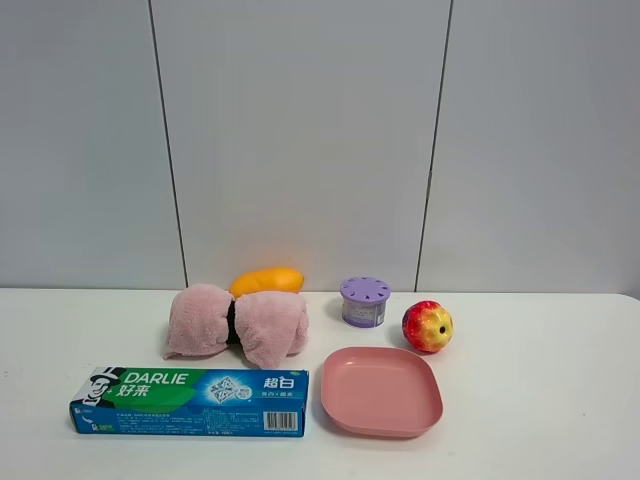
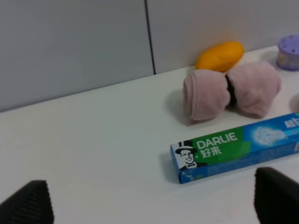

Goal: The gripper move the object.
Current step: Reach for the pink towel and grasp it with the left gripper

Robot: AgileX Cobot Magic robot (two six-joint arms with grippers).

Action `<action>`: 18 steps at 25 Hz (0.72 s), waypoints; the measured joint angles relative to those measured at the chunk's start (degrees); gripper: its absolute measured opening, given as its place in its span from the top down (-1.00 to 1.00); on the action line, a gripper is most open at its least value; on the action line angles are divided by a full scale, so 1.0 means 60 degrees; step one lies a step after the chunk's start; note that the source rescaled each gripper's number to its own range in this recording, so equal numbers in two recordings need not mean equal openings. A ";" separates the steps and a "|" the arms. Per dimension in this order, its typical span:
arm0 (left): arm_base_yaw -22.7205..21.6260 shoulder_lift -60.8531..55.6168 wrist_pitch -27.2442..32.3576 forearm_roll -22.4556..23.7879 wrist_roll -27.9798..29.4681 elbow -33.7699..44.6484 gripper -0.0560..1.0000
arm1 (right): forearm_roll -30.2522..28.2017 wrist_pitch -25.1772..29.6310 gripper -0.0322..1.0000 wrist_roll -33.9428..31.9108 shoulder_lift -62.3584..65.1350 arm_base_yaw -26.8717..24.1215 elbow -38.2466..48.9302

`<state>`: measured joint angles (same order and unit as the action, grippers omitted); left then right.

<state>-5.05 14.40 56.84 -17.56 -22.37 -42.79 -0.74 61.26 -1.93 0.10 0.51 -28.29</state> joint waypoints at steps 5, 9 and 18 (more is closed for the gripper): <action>0.0000 0.2686 0.0619 -0.2365 -0.2649 -0.1925 -1.00 | 0.0000 0.0000 -1.00 0.0000 0.0000 0.0000 0.0000; 0.0000 0.4982 0.1342 -0.3868 -0.4072 -0.3423 -1.00 | 0.0000 0.0000 -1.00 0.0000 0.0000 0.0000 0.0000; 0.1800 0.9771 0.1369 -0.3332 -0.5868 -0.6266 -1.00 | 0.0000 0.0000 -1.00 0.0000 0.0000 0.0000 0.0000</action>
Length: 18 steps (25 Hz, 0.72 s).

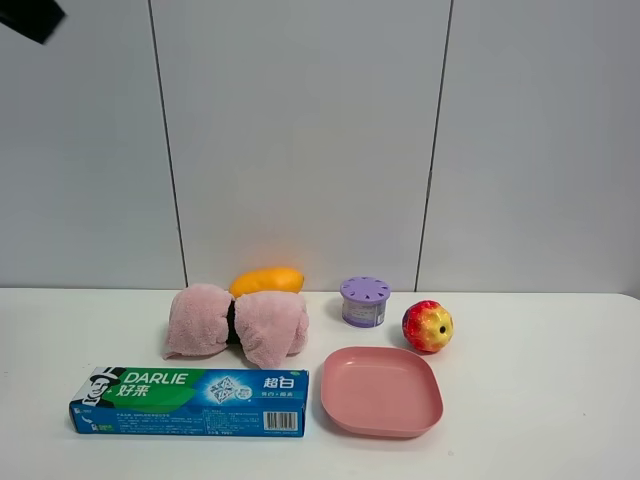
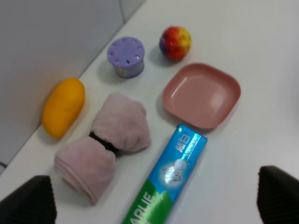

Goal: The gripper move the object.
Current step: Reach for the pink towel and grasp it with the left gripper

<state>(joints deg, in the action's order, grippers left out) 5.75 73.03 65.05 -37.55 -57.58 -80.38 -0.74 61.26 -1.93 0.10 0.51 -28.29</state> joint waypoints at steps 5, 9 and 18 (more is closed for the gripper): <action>0.1809 0.1833 -0.0759 0.1524 -0.0202 -0.1600 -1.00 | 0.0000 0.0000 -1.00 0.0000 0.0000 0.0000 0.0000; 0.3315 0.3060 -0.1009 0.3720 -0.0263 -0.2615 -1.00 | 0.0000 0.0000 -1.00 0.0000 0.0000 0.0000 0.0000; 0.3961 0.5060 -0.1203 0.5586 -0.1239 -0.2799 -1.00 | 0.0000 0.0000 -1.00 0.0000 0.0000 0.0000 0.0000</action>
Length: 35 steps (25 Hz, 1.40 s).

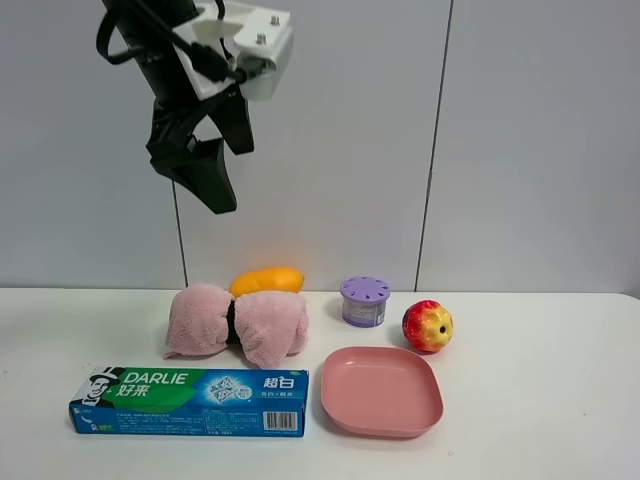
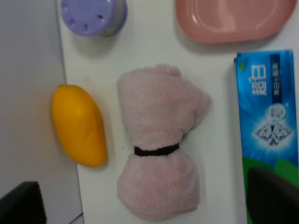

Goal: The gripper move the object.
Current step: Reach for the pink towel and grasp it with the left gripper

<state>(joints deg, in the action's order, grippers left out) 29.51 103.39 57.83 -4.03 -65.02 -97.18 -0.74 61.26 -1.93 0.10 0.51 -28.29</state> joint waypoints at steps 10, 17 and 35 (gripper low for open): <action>-0.1368 0.0948 0.0124 -0.1801 -0.1065 -0.0430 -1.00 | 0.0000 0.0000 -1.00 0.0000 0.0000 0.0000 0.0000; -0.1643 0.2601 0.1166 -0.2368 -0.1297 -0.2180 -1.00 | 0.0000 0.0000 -1.00 0.0000 0.0000 0.0000 0.0000; -0.1643 0.4899 0.0658 -0.2474 -0.2738 -0.2772 -1.00 | 0.0000 0.0000 -1.00 0.0000 0.0000 0.0000 0.0000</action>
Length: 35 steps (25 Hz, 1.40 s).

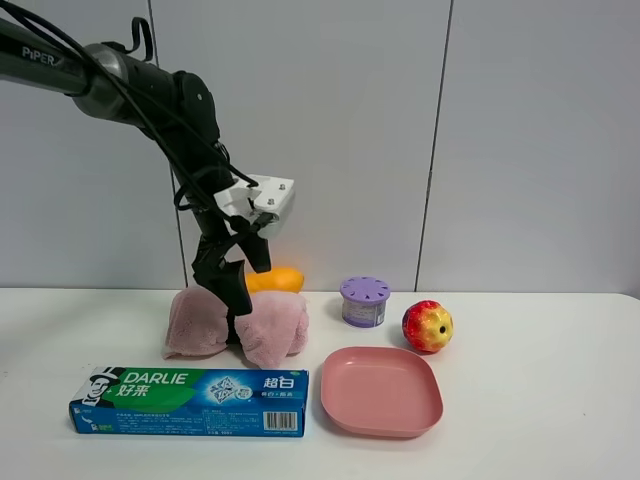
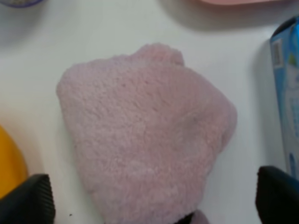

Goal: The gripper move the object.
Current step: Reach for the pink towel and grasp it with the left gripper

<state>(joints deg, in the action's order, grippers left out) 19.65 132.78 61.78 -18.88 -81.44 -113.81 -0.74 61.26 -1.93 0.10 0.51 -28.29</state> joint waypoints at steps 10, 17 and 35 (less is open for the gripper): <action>0.0000 0.0681 -0.0480 0.0348 -0.0111 -0.0011 -1.00 | 0.0000 0.0000 -1.00 0.0000 0.0000 0.0000 0.0000; -0.0009 0.0771 -0.0546 0.0745 -0.0111 -0.0011 -1.00 | 0.0000 0.0000 -1.00 0.0000 0.0000 0.0000 0.0000; -0.0009 0.1103 -0.1018 0.1073 -0.0145 -0.0011 -1.00 | 0.0000 0.0000 -1.00 0.0000 0.0000 0.0000 0.0000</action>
<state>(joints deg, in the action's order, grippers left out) 19.60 139.40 55.67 -12.44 -82.31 -113.88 -0.74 61.26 -1.93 0.10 0.51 -28.29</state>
